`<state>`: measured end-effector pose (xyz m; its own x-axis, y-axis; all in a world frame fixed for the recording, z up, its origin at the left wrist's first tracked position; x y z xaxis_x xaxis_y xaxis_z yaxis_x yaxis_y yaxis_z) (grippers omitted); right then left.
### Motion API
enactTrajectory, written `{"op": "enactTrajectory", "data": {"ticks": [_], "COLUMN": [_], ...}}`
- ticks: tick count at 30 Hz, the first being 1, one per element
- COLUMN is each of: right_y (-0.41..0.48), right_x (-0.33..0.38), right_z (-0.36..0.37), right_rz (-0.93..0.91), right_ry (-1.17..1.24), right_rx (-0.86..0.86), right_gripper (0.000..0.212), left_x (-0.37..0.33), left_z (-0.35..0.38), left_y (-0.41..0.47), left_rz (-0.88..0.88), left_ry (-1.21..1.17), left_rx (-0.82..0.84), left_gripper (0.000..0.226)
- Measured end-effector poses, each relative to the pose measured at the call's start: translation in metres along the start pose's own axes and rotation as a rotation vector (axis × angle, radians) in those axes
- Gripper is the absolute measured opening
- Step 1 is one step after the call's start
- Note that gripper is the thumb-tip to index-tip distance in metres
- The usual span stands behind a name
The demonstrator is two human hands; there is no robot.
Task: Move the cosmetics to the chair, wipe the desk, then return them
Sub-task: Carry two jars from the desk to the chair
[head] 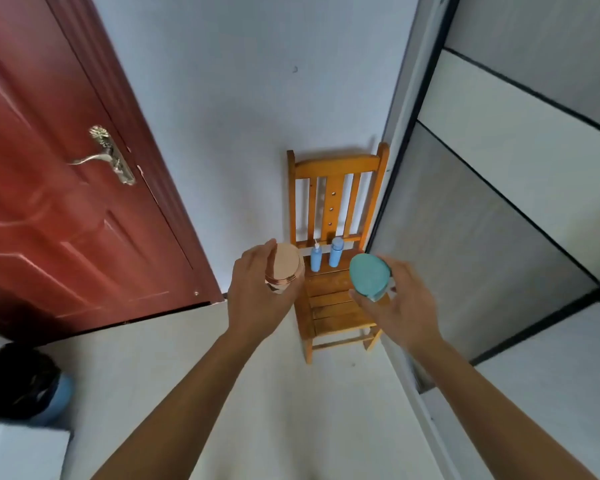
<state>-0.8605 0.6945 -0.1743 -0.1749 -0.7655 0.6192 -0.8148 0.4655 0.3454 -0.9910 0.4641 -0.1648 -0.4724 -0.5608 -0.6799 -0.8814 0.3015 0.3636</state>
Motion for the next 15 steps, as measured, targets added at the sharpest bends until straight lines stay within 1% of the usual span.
{"op": "enactTrajectory", "data": {"ticks": [5, 11, 15], "right_y": [0.065, 0.134, 0.180], "right_x": [-0.051, -0.103, -0.133], "right_z": [0.023, 0.080, 0.101], "right_rz": [0.025, 0.118, 0.197], "right_ry": [0.002, -0.029, -0.042], "right_rx": [0.013, 0.055, 0.040], "right_gripper": [0.080, 0.080, 0.078], "left_x": [0.008, 0.060, 0.096], "left_z": [0.053, 0.121, 0.167], "left_y": [0.051, 0.129, 0.175], "left_rz": [-0.023, -0.079, -0.133], "left_ry": [0.049, 0.069, 0.064], "left_rx": [0.060, 0.125, 0.183], "left_gripper": [0.078, 0.077, 0.079]}}
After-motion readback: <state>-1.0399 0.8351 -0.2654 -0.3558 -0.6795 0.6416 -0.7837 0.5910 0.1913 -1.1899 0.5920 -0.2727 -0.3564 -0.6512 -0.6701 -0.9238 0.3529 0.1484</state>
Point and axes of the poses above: each hand's wrist, its own y-axis towards the middle knuckle, its own z-axis out of the palm, x = y × z, the point moved 10 cm from there along y, towards the middle knuckle, and after that the axes turned 1 degree about -x, right-handed, at the moved point
